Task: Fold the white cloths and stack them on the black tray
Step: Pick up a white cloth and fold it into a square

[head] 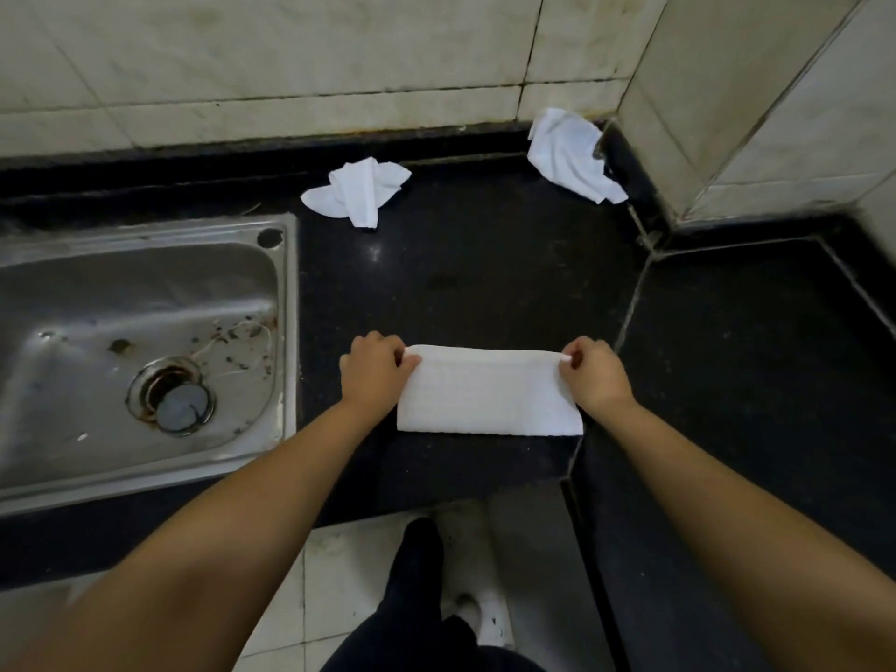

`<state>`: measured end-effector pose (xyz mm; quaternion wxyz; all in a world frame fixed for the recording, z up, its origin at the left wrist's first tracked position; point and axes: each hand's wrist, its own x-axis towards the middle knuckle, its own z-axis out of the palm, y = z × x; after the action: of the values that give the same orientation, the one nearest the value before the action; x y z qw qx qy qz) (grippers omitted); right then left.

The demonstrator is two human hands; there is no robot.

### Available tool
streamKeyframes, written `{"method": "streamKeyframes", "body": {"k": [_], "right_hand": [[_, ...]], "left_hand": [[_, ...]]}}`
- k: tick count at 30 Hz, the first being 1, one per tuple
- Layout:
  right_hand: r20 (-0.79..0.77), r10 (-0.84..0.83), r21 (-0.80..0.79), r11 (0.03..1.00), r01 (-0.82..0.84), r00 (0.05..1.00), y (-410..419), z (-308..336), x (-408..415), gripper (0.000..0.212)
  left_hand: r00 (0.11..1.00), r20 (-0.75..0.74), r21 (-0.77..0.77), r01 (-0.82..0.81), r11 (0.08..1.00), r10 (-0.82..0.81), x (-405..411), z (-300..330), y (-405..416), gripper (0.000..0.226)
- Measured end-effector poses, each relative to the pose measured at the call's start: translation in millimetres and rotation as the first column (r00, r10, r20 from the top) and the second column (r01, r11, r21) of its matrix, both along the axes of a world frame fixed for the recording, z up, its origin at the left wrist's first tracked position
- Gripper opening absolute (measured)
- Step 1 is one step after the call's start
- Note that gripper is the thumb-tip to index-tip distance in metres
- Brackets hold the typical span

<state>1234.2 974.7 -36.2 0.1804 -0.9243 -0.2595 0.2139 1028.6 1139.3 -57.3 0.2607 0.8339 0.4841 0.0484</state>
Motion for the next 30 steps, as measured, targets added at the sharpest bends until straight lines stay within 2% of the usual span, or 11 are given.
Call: {"method": "streamKeyframes", "body": {"k": [3,5,10,12,15,17,20,22,26,28,30], "right_hand": [[0.182,0.138,-0.163,0.981,-0.109,0.974,7.7,-6.6,-3.9,0.035],[0.217,0.26,-0.159,0.96,-0.228,0.941,24.2,-4.4,-13.1,0.046],[0.088,0.549,-0.075,0.836,-0.544,0.831,86.4,-2.8,-60.8,0.043],[0.076,0.626,-0.144,0.777,-0.613,0.776,104.5,-8.2,-78.6,0.042],[0.063,0.686,-0.291,0.708,-0.644,0.725,120.8,-9.0,-89.7,0.033],[-0.009,0.696,-0.315,0.679,-0.663,0.718,123.6,-1.0,-90.3,0.031],[-0.171,0.569,-0.087,0.804,-0.588,0.804,120.8,26.4,-78.9,0.026],[-0.167,0.519,0.1,0.855,-0.509,0.838,116.8,52.2,-63.6,0.024],[-0.035,0.443,0.386,0.833,-0.397,0.896,99.6,108.7,-32.4,0.011],[-0.044,0.385,0.533,0.79,-0.304,0.922,85.8,128.8,-23.7,0.006],[-0.076,0.375,0.619,0.744,-0.251,0.924,67.3,138.5,-22.6,0.012]], "left_hand": [[0.998,-0.04,0.093,-0.048,0.994,0.052,-1.9,-9.9,-10.5,0.034],[0.995,0.008,0.104,-0.097,0.99,0.096,-10.7,-12.7,-21.1,0.047],[0.997,-0.064,0.175,-0.025,0.984,0.036,-42.5,-21.4,-47.4,0.063],[0.996,-0.08,0.213,-0.013,0.977,0.031,-48.8,-23.7,-50.8,0.065],[0.989,-0.146,0.16,0.003,0.987,0.02,-49.5,-21.6,-51.5,0.065],[0.99,-0.142,0.127,0.017,0.992,0.001,-47.8,-18.3,-50.8,0.058],[0.994,-0.086,0.041,0.064,0.997,-0.06,-40.9,-7.2,-40.0,0.036],[0.998,0.029,-0.029,0.05,0.998,-0.05,-31.6,8.4,-23.1,0.021],[0.906,0.424,-0.035,0.002,0.999,0.013,-5.6,72.0,11.2,0.012],[0.839,0.544,0.028,0.017,0.999,-0.03,1.4,106.8,15.2,0.008],[0.791,0.602,0.094,0.063,0.994,-0.107,0.0,128.4,7.7,0.006]]}}
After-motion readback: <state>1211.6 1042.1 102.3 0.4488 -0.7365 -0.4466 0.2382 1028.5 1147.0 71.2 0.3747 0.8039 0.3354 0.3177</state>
